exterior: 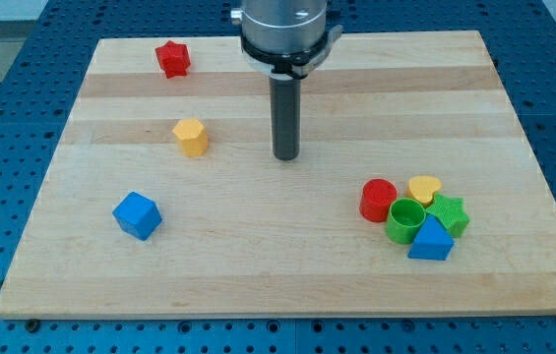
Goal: Move the red circle and yellow hexagon towards green circle
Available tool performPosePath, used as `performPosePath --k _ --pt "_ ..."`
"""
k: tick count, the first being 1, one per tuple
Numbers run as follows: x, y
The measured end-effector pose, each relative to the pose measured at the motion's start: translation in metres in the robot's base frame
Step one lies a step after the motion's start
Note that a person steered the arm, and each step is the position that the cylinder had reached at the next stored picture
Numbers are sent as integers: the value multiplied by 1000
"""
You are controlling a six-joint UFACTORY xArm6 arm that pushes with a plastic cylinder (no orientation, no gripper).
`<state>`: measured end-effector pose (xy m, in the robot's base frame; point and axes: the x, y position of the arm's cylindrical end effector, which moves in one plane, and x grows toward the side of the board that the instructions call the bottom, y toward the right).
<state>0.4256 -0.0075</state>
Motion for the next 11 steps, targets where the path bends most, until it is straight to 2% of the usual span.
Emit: performPosePath --k 1,2,6,7,9,10,11 --pt "-50 -5" --pt "-73 -8" --pt "-78 -35" --pt "-68 -40" --pt "-63 -160" --pt "-34 -139" --pt "10 -86"
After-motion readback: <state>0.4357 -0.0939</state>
